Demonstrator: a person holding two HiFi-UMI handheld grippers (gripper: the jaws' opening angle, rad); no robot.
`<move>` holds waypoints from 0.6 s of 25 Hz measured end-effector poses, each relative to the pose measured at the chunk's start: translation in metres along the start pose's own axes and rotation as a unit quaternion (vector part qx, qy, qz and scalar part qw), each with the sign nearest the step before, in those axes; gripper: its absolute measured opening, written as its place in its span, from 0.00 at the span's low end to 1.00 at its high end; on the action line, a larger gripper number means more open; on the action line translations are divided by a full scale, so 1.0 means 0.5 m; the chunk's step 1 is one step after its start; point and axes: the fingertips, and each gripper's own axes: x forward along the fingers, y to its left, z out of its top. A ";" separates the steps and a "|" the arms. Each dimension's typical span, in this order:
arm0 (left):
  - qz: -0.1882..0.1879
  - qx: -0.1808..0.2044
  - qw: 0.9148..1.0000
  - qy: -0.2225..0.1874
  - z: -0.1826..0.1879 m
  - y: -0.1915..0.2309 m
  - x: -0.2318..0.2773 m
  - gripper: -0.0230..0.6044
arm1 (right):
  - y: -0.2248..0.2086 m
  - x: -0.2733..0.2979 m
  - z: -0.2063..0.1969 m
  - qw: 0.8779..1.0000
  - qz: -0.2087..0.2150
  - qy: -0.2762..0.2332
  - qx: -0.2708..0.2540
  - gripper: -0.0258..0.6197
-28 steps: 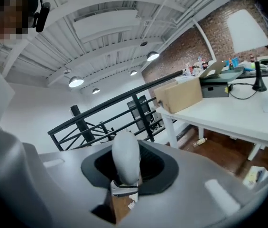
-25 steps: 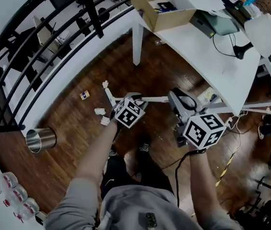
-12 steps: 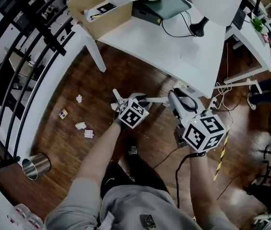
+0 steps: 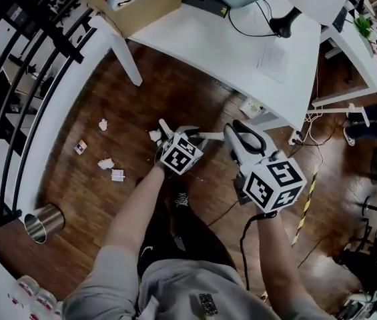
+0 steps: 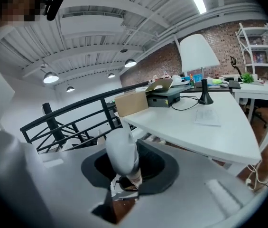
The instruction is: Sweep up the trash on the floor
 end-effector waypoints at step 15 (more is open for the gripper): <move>0.077 -0.078 0.994 0.016 -0.196 0.169 -0.234 0.26 | 0.266 0.184 -0.035 0.992 0.118 0.053 -0.012 0.16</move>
